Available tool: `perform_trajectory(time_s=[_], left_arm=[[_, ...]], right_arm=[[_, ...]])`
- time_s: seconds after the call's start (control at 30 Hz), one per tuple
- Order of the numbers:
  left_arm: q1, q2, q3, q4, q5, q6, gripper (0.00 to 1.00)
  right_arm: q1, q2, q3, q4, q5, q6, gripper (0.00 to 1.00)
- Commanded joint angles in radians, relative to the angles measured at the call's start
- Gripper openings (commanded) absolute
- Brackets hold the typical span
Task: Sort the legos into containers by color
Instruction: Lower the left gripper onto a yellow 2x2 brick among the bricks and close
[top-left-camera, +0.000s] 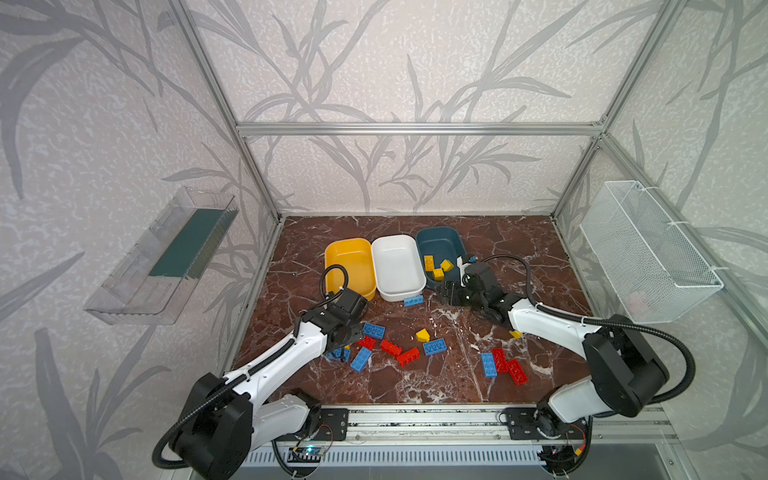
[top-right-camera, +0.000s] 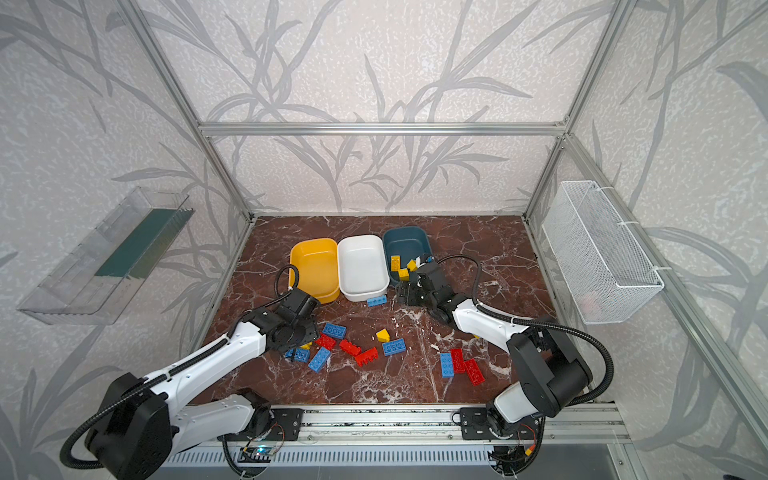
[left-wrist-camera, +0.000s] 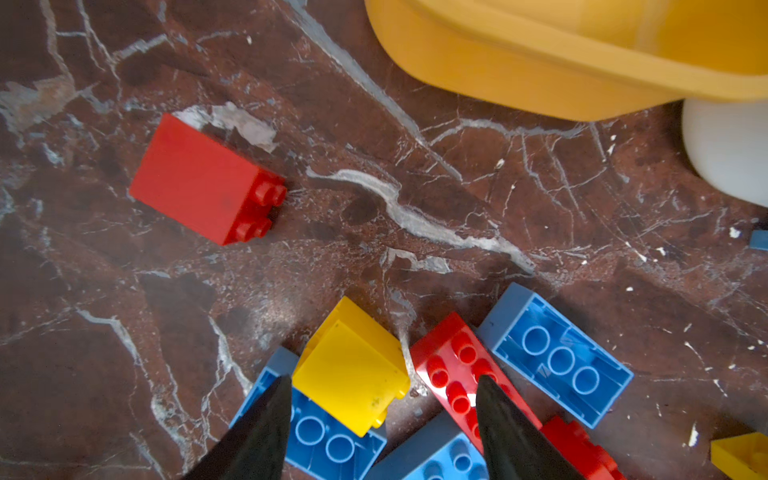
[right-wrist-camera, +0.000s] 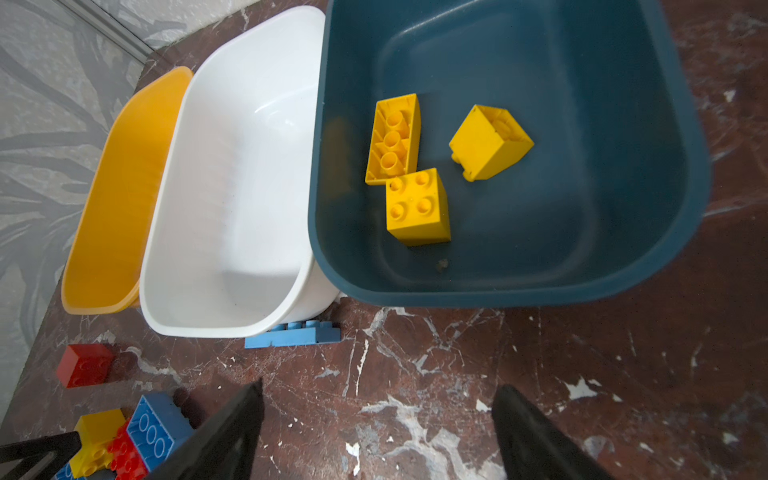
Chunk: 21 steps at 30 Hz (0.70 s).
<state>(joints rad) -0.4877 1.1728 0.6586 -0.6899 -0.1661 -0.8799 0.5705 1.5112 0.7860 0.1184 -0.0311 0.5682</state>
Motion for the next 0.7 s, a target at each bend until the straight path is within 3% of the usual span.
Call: perform_trajectory(time_s=[0.0, 0.67], left_arm=[[0.005, 0.025, -0.002, 0.015, 0.013, -0.035, 0.73], [0.013, 0.135, 0.016, 0.052, 0.011, -0.025, 0.73]], right_arm=[[0.003, 0.026, -0.006, 0.029, -0.012, 0.01, 0.87], [0.003, 0.053, 0.001, 0.033, -0.013, 0.011, 0.86]])
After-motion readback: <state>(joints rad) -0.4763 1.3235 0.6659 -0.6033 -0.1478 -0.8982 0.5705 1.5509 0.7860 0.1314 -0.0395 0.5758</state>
